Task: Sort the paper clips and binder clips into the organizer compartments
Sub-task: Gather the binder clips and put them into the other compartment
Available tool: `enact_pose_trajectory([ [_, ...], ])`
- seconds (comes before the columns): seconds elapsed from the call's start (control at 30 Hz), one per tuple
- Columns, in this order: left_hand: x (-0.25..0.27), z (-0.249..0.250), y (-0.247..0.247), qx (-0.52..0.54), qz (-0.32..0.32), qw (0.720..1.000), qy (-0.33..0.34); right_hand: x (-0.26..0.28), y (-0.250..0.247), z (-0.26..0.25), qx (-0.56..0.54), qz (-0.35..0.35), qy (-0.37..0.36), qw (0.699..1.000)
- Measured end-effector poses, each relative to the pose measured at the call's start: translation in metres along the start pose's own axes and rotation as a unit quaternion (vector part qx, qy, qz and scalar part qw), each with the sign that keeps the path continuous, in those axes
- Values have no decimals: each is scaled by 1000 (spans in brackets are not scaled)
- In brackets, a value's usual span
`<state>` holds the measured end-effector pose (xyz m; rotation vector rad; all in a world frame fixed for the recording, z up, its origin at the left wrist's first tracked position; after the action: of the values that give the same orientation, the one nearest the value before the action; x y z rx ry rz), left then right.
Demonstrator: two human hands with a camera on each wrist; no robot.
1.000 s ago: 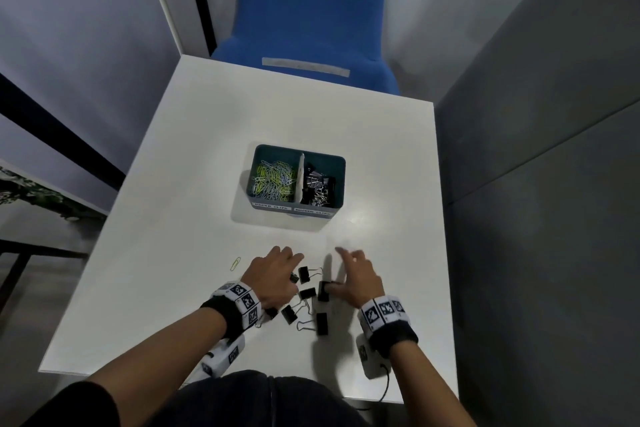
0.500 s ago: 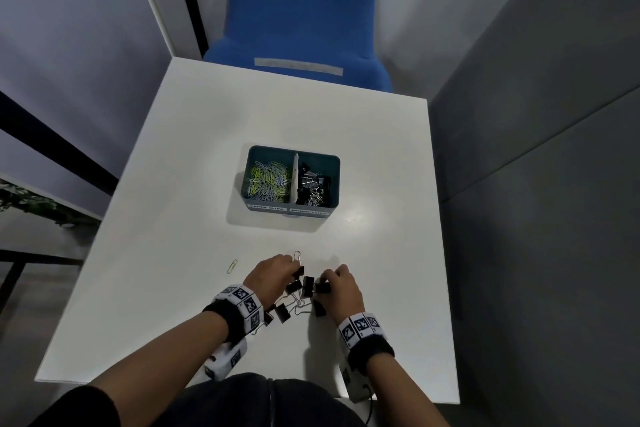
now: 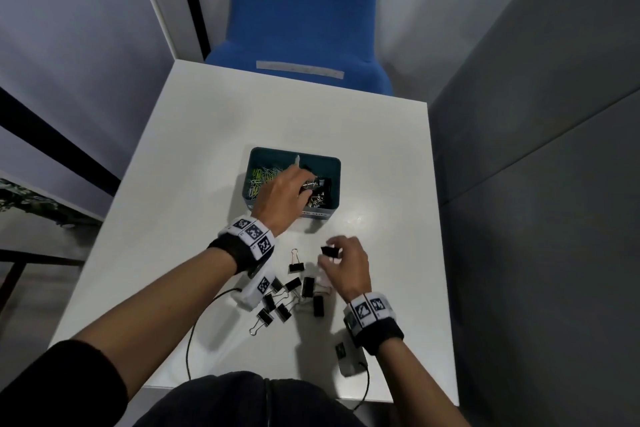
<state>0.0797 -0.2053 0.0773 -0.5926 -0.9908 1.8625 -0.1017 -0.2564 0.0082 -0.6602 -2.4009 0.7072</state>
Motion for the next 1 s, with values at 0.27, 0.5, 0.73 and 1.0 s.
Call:
enact_pose_trajectory([
  [0.27,117,-72,68,-2,-184,976,-116,-50,-54,-69,-46,96,-90,990],
  [0.5,177,-98,97,-74,-312,933,-165,0,15,17,191,-155,7,969],
  [0.73,176,-78,123,-68,-342,931,-103,31,60,50,285,-227,0,931],
  [1.0,142,-62,123,-103,-344,929,-92,17,83,37,248,-168,27,954],
])
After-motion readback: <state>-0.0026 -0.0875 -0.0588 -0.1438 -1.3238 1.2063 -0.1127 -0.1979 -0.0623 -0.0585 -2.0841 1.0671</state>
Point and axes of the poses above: each hand's wrist, its own x-axis away from the middle knuckle, its own y-axis out of the palm, z = x × y, the point moved 5 cm from there along -x, towards the middle knuckle, and after that the axes turned 10 degrees about -z, right-handed, at the moved point
